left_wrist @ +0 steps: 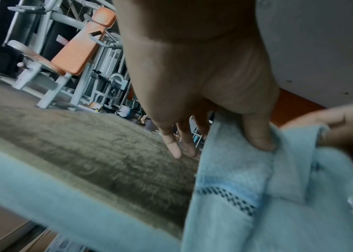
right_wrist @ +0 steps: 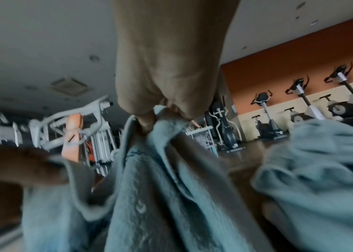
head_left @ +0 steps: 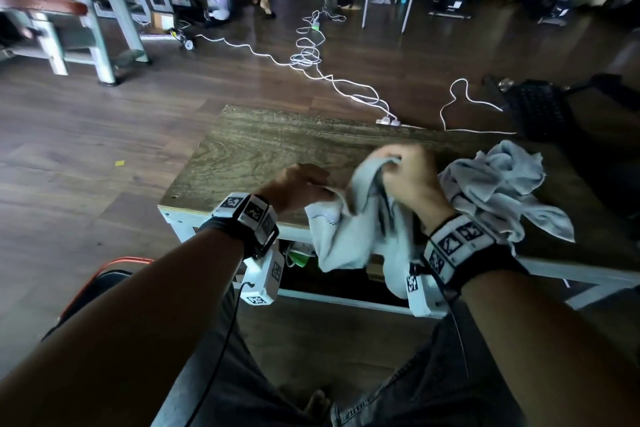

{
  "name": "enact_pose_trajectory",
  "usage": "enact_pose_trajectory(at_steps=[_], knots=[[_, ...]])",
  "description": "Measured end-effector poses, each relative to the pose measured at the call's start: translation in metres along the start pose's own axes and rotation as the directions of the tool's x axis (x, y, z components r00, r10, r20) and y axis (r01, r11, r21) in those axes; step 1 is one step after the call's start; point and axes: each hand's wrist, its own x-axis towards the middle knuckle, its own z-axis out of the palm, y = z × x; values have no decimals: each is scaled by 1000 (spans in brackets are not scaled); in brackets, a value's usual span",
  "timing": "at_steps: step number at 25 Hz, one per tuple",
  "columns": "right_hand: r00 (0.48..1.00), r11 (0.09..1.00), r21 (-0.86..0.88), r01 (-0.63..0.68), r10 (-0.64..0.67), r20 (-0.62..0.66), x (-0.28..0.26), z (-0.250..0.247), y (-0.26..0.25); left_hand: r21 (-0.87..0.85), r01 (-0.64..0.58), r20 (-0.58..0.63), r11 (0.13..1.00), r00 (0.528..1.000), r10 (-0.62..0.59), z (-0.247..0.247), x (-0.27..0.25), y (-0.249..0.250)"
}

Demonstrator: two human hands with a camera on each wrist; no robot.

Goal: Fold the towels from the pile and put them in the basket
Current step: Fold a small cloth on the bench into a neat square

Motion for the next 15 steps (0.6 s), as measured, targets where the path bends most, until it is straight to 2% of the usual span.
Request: enact_pose_trajectory(at_steps=[1,3,5,8,9,10,13,15], knots=[[997,995,71,65,-62,-41,13,-6,-17,-24,-58,44,998,997,59,-5,2,9],[972,968,144,203,-182,-151,39,-21,-48,-127,-151,-3,980,988,151,-16,15,30],[921,934,165,316,-260,-289,63,-35,-66,-166,-185,-162,969,974,158,-36,30,48],[866,923,130,363,-283,-412,78,-48,-66,26,-264,-428,964,869,249,-65,41,69],[860,930,88,356,-289,-421,77,-47,-58,45,-274,-467,961,844,263,-71,40,68],[865,943,38,330,-287,-411,72,-43,-44,53,-265,-475,963,842,257,-73,38,63],[928,986,-92,138,-161,-337,48,-34,7,118,-151,-426,981,885,188,-70,29,24],[969,994,-101,30,-54,-241,29,-30,37,61,-83,-349,995,932,99,-69,20,-7]])
